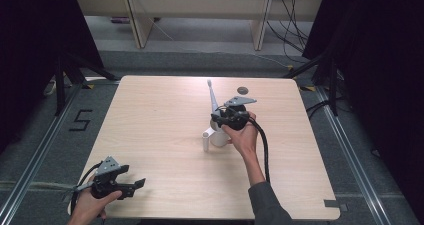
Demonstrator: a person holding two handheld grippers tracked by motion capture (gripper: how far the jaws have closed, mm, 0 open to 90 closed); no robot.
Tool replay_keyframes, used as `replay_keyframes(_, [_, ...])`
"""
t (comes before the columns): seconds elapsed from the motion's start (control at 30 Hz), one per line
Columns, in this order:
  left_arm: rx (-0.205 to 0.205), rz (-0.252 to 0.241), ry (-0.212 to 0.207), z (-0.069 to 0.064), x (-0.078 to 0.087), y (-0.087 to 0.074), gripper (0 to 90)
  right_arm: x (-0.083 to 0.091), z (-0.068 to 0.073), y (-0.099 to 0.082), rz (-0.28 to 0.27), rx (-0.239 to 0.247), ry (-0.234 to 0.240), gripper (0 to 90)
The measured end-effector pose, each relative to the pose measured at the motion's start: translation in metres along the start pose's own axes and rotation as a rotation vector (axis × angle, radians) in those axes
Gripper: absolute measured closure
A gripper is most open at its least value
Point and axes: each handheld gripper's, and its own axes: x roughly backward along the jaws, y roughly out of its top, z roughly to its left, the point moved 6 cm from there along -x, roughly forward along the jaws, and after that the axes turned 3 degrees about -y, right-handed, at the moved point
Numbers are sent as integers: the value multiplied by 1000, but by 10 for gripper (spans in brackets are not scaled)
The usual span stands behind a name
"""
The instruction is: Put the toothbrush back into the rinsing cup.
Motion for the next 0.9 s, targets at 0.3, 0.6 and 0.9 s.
replay_keyframes(0.3, [-23,13,2,1,1,-1,153,-5,2,-6,27,-7,3,669])
replay_keyframes(0.6, [1,1,-3,0,0,0,153,-9,1,-10,55,0,2,668])
replay_keyframes(0.9, [-26,23,-1,1,2,-1,152,-10,2,-11,48,8,6,660])
